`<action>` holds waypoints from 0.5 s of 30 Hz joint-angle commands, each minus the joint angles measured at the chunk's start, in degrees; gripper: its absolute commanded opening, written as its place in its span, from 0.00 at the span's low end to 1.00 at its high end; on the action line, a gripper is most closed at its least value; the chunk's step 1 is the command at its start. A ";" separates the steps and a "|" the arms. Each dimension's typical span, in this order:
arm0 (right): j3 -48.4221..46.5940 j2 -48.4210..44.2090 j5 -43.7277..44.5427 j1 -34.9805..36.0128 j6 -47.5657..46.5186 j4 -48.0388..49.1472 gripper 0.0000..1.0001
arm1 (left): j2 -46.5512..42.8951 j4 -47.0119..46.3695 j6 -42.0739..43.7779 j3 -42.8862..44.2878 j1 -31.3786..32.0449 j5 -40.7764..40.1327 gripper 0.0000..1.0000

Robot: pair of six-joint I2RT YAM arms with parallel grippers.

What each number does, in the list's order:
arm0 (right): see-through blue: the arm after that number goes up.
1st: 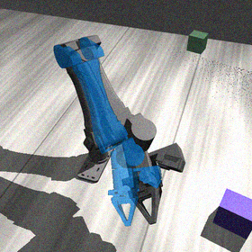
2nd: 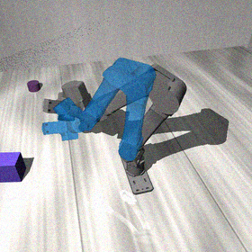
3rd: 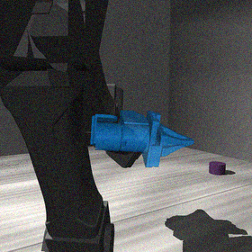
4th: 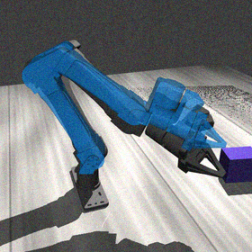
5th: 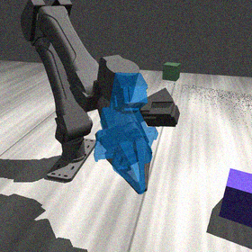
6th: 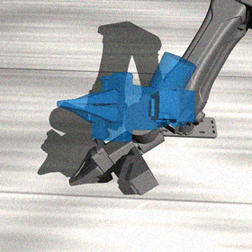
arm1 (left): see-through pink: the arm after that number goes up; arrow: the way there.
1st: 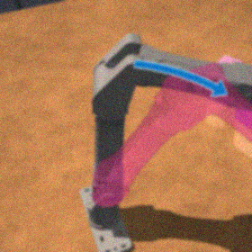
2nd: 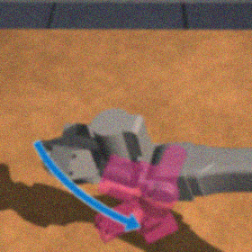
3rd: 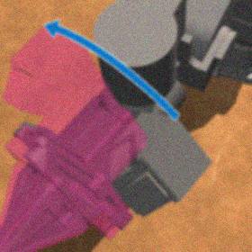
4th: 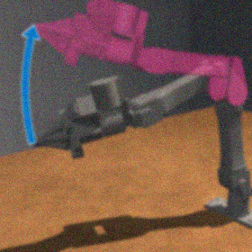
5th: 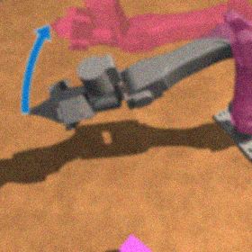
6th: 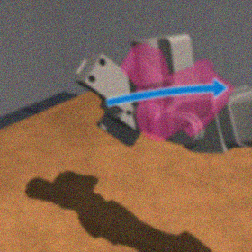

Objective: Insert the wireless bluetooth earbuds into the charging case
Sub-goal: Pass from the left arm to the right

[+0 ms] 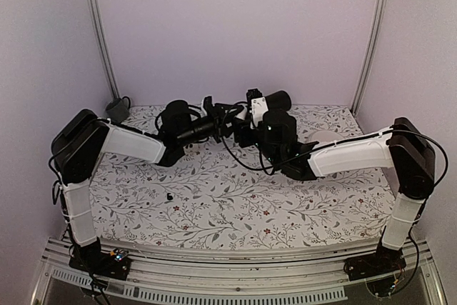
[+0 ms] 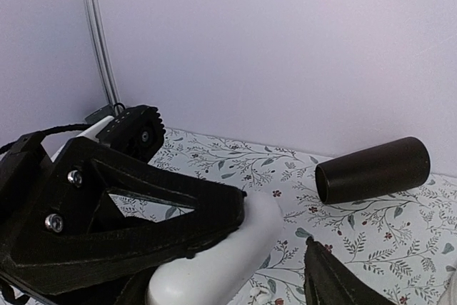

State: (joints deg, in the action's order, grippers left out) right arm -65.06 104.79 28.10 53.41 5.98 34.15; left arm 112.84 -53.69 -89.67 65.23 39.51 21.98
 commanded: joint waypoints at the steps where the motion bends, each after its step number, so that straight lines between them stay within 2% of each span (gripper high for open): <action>1: -1.81 1.15 3.42 -0.12 -1.62 1.09 0.57 | -3.06 -1.42 0.03 1.39 0.88 0.57 0.29; 5: -1.75 0.66 3.20 0.17 -2.27 1.09 0.38 | -3.21 -1.34 -0.01 1.10 1.01 0.37 0.30; 11: -0.66 -1.33 1.95 0.35 -1.47 0.50 0.07 | -3.49 -1.08 1.04 1.19 1.15 0.48 0.46; 15: 0.17 -2.96 -0.15 0.33 -1.23 0.21 0.04 | -3.41 -1.13 1.46 1.17 1.16 0.70 0.59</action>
State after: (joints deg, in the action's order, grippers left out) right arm -65.56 104.64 29.39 54.26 4.32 34.52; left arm 111.96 -53.12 -89.03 65.43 39.62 20.34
